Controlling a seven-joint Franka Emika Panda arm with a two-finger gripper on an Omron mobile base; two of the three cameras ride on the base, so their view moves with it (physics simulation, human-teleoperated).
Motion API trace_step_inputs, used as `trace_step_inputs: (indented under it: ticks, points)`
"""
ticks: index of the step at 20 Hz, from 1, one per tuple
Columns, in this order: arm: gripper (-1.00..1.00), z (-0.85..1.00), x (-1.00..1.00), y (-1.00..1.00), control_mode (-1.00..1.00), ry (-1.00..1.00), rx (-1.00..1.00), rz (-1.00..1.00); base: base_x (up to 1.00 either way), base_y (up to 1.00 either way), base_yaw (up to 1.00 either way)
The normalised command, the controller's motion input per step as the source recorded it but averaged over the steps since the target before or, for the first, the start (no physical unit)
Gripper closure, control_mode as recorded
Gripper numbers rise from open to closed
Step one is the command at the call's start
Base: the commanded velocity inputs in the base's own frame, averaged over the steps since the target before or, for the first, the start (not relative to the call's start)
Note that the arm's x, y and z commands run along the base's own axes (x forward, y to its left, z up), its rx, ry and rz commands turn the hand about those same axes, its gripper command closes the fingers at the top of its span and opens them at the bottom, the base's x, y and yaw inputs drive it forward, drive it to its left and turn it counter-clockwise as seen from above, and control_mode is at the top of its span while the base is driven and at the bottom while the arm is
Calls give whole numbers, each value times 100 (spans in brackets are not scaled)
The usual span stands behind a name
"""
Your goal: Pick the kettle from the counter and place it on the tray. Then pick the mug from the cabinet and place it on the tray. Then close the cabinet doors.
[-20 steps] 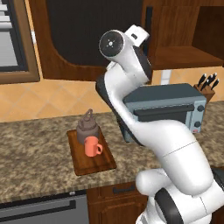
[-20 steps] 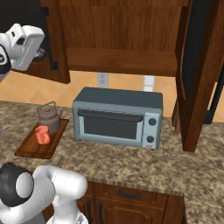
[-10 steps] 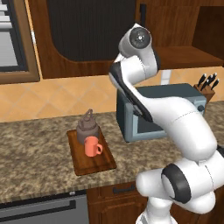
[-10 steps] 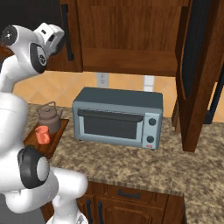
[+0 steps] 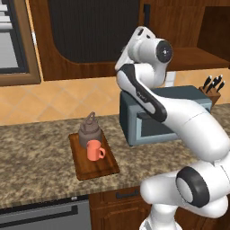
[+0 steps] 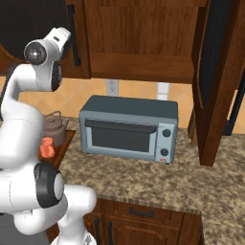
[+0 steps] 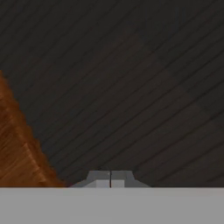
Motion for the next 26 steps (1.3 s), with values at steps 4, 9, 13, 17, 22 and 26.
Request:
trace_step_inputs:
  ticks: [4,9,13,17,22,26]
  points:
    - [100,-38,100,15,-100,1,6,20,0,0,0]
    - [100,-13,91,36,-100,20,0,4,0,0,0]
    - [100,-1,52,45,-100,41,-2,0,0,0,0]
    - [100,0,-3,20,-100,26,-2,-3,0,0,0]
    - [100,0,-77,2,-100,-13,0,-3,0,0,0]
    - [100,0,-100,0,-100,-11,0,0,0,0,0]
